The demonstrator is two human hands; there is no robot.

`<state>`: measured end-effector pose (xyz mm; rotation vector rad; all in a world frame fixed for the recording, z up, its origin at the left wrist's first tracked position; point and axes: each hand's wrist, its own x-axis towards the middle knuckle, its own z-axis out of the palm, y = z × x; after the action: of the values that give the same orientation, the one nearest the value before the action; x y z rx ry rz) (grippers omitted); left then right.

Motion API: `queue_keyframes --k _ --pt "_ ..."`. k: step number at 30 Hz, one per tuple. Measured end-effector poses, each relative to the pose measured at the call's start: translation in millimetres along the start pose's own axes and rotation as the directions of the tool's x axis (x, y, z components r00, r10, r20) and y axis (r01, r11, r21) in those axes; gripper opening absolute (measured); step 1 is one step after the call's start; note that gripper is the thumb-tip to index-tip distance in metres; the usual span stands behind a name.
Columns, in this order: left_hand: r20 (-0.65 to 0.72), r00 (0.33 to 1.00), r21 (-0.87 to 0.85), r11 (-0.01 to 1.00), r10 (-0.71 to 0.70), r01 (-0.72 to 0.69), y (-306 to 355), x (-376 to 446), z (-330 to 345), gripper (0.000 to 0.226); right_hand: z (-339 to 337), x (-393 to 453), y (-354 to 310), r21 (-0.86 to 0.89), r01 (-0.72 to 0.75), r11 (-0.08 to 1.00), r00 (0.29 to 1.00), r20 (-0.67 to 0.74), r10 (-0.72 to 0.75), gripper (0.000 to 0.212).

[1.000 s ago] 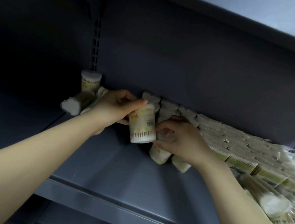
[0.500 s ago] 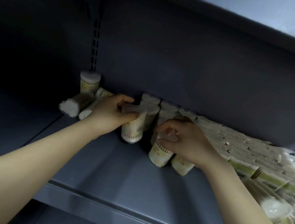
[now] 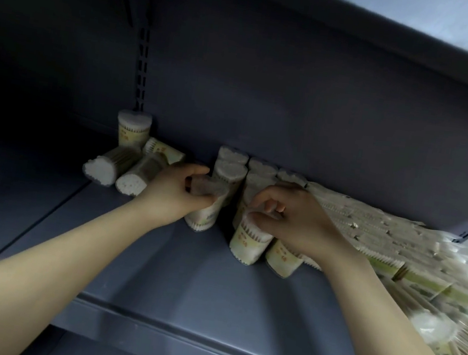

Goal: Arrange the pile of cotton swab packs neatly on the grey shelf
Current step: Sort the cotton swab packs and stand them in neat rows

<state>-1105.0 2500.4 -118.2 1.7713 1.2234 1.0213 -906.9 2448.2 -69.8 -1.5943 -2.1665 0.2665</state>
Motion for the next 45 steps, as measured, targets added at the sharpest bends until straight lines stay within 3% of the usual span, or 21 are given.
queue_keyframes --k 4,8,14,30,34,38,45 --pt "0.048 0.999 -0.027 0.999 0.02 -0.019 2 2 4 0.059 -1 2 10 -0.048 -0.043 0.998 0.997 -0.061 0.041 0.009" --pt "0.074 0.995 0.055 0.996 0.073 -0.077 -1 4 9 0.057 -1 6 13 -0.067 -0.091 0.994 0.987 -0.141 0.081 0.014" --pt "0.043 0.99 0.225 0.964 0.134 -0.141 2 8 18 0.054 5 12 13 -0.145 -0.121 0.982 0.985 -0.143 0.1 0.02" --pt "0.019 0.986 0.28 0.946 0.165 -0.163 7 6 22 0.067 17 17 5 -0.166 -0.181 0.969 0.98 -0.111 0.164 0.029" --pt "-0.108 0.986 0.199 0.974 0.129 -0.106 6 -2 7 0.044 12 15 -6 -0.101 -0.134 0.986 0.976 -0.188 0.113 0.025" --pt "-0.266 0.943 0.344 0.934 0.199 -0.1 -5 -6 -19 0.029 17 22 -18 -0.064 -0.136 0.989 0.959 -0.26 0.115 0.022" --pt "-0.427 0.896 0.379 0.924 0.12 0.056 -29 -24 -64 0.026 45 41 -55 0.014 -0.072 0.997 0.977 -0.202 0.073 0.036"
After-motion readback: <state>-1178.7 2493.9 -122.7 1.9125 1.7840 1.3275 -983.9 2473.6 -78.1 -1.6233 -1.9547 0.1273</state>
